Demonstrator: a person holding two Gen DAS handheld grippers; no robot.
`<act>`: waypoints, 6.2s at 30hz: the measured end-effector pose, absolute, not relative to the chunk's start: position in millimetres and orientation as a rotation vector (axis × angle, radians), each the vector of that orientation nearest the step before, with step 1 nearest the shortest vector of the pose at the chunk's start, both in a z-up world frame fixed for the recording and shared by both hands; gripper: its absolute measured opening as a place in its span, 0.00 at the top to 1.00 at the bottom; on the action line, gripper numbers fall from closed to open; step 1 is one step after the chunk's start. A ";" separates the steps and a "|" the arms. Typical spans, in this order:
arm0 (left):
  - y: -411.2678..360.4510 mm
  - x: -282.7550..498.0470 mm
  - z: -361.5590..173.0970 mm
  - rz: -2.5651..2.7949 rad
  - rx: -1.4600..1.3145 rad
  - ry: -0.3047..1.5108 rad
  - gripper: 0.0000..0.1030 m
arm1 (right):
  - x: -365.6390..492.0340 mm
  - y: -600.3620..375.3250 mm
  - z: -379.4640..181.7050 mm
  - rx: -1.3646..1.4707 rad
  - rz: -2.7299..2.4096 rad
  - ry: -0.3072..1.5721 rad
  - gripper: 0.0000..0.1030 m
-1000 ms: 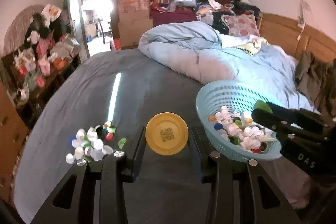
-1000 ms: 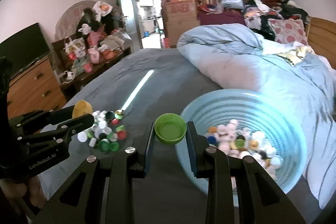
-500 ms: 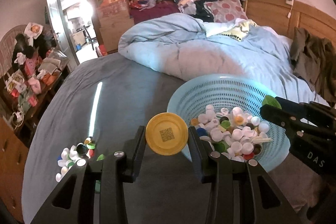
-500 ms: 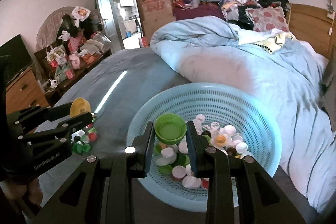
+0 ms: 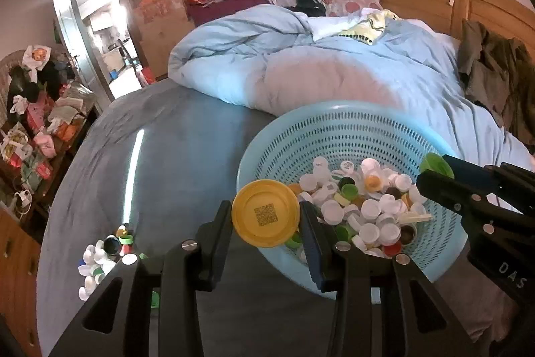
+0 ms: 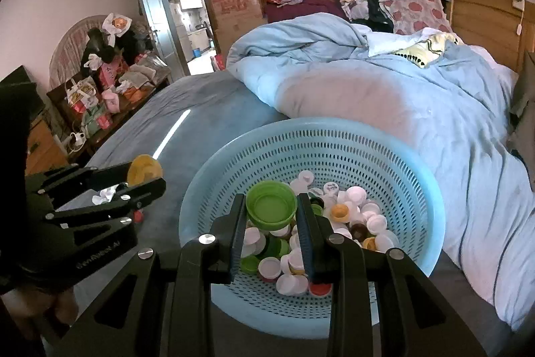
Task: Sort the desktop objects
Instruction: 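Carry the yellow cap and green cap over the blue basket, then open both tools to drop the caps into the basket, then swing both open tools back toward the cap pile, then grasp large white cap with left tool while right tool grasps a green cap, then carry the white cap and green cap over the blue basket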
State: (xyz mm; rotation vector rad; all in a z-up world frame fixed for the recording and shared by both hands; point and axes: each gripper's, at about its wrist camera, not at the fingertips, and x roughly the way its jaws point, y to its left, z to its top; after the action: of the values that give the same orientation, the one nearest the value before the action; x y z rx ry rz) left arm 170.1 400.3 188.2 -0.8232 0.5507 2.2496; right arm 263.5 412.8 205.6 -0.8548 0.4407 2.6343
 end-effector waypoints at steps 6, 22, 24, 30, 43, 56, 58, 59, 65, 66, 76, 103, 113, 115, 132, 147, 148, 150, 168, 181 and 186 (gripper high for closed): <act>410.7 168.9 183.3 2.236 -0.834 0.561 0.59 | 264.3 418.7 203.7 -0.856 2.626 0.453 0.75; 424.8 158.3 177.2 2.210 -0.858 0.565 0.59 | 260.5 427.2 194.4 -0.876 2.609 0.471 0.75; 427.4 156.0 175.4 2.200 -0.867 0.559 0.59 | 260.3 428.5 191.7 -0.881 2.606 0.478 0.75; 434.3 146.0 168.6 2.154 -0.908 0.524 0.59 | 257.7 431.6 187.0 -0.897 2.600 0.486 0.75; 387.9 137.8 192.9 2.199 -0.847 0.390 0.11 | 286.2 429.7 207.4 -0.753 2.612 0.547 0.60; 36.9 52.6 76.6 2.611 -1.253 0.034 0.13 | 299.1 301.0 118.8 -1.134 2.755 0.448 0.58; 5.2 40.6 56.3 2.625 -1.334 -0.030 0.15 | 295.9 290.2 109.6 -1.194 2.756 0.430 0.58; -1.7 35.3 49.6 2.610 -1.359 -0.056 0.17 | 293.5 283.0 105.4 -1.229 2.758 0.412 0.58; 24.8 18.6 36.8 2.549 -1.258 0.096 0.20 | 276.7 261.0 98.8 -1.323 2.739 0.328 0.58; 34.4 15.5 34.4 2.544 -1.240 0.137 0.22 | 274.9 258.4 98.5 -1.329 2.736 0.318 0.58; 50.6 -25.8 21.6 2.584 -1.258 0.165 0.32 | 266.0 232.1 81.9 -1.426 2.695 0.302 0.58; 40.6 -42.4 14.4 2.487 -1.261 0.054 0.53 | 249.4 209.6 69.4 -1.497 2.699 0.283 0.58; -5.9 -4.9 39.1 2.571 -1.163 -0.096 0.61 | 208.0 202.3 80.0 -1.449 2.805 0.242 0.58; -6.9 0.9 29.1 2.572 -1.191 -0.062 0.61 | 188.4 202.4 80.8 -1.426 2.831 0.233 0.58; -8.1 -0.1 5.1 2.542 -1.233 -0.059 0.61 | 37.0 176.8 38.3 -1.511 2.926 -0.034 0.61; -9.0 15.9 18.5 2.587 -1.199 -0.046 0.62 | 86.3 165.8 71.3 -1.458 2.929 0.112 0.75; -7.4 21.6 21.7 2.602 -1.192 -0.016 0.62 | 95.6 162.8 75.2 -1.454 2.936 0.109 0.75; -4.2 31.8 25.7 2.615 -1.173 0.022 0.62 | 118.5 157.1 80.7 -1.446 2.947 0.110 0.75; -6.0 101.9 61.1 2.637 -1.152 -0.036 0.62 | 208.7 155.1 99.4 -1.403 2.902 0.189 0.75; 56.0 154.4 139.8 2.621 -0.941 0.117 0.62 | 230.4 194.8 159.7 -1.162 2.875 0.125 0.75; 95.8 165.9 165.3 2.587 -0.880 0.171 0.62 | 236.7 231.4 183.5 -1.086 2.850 0.147 0.75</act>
State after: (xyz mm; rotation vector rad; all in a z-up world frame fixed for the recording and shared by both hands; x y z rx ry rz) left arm 165.9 95.8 165.3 -0.8804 0.1711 2.5872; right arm 236.7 231.4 183.5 -1.0856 0.1471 2.8501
